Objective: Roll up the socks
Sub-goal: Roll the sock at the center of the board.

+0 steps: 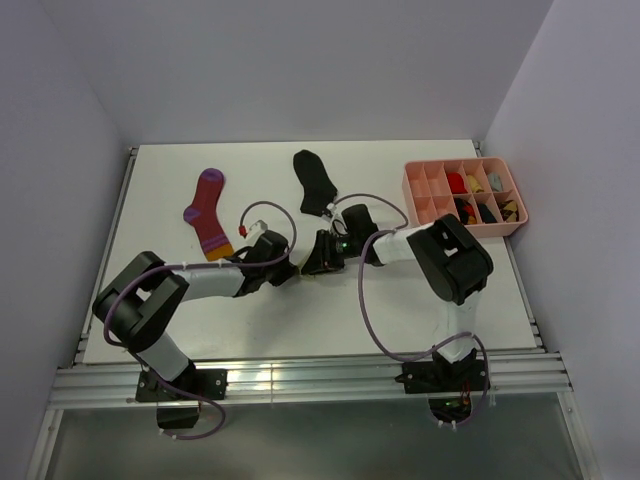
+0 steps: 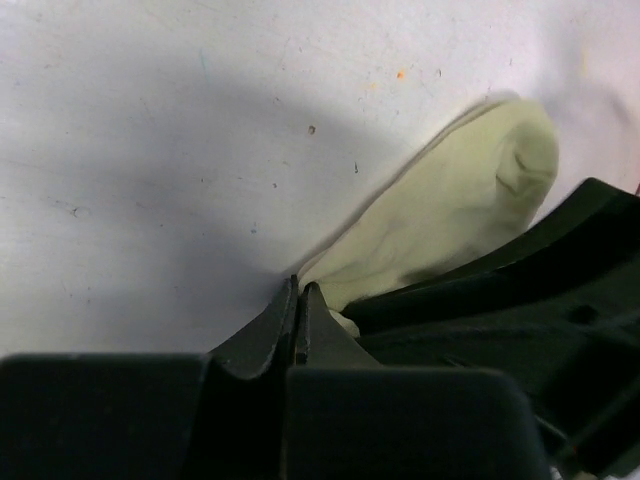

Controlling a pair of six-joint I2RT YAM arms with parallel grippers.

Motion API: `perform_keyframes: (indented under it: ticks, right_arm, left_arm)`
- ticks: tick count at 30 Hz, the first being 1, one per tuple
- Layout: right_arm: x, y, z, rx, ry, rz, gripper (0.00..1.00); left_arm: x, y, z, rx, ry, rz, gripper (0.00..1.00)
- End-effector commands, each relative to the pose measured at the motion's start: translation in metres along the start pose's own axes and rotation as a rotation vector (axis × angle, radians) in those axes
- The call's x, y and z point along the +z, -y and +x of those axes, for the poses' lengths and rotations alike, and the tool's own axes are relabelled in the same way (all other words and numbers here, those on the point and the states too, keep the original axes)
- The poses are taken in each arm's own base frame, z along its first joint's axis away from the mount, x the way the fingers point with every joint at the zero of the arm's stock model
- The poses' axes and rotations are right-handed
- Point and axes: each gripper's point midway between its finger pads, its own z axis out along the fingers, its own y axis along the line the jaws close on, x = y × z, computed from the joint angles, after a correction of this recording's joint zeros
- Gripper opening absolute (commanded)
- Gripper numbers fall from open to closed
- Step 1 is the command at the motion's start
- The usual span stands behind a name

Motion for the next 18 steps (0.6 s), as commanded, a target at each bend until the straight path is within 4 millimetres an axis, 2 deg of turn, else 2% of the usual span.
perform_keyframes:
  ticks: [1,3,8,12,18]
  right_arm:
    - [-0.013,-0.004,-0.011,-0.113,0.095,0.061,0.37]
    - [-0.020,-0.014,-0.017,-0.172,0.140,0.064,0.42]
    - [-0.031,-0.023,-0.019,-0.325,0.206,0.107,0.43]
    - [-0.025,-0.021,-0.012,-0.408,0.227,0.130,0.43]
    - [-0.020,-0.024,-0.010,-0.516,0.267,0.148,0.43]
  left_arm:
    - [-0.001,0.004,-0.007,0.037,0.032,-0.031,0.00]
    - [-0.001,0.004,-0.006,0.052,0.033,-0.039,0.00]
    - [-0.002,0.008,-0.007,0.065,0.036,-0.048,0.00]
    - [-0.003,0.014,-0.010,0.072,0.042,-0.041,0.00]
    - [-0.004,0.012,-0.012,0.092,0.041,-0.073,0.00]
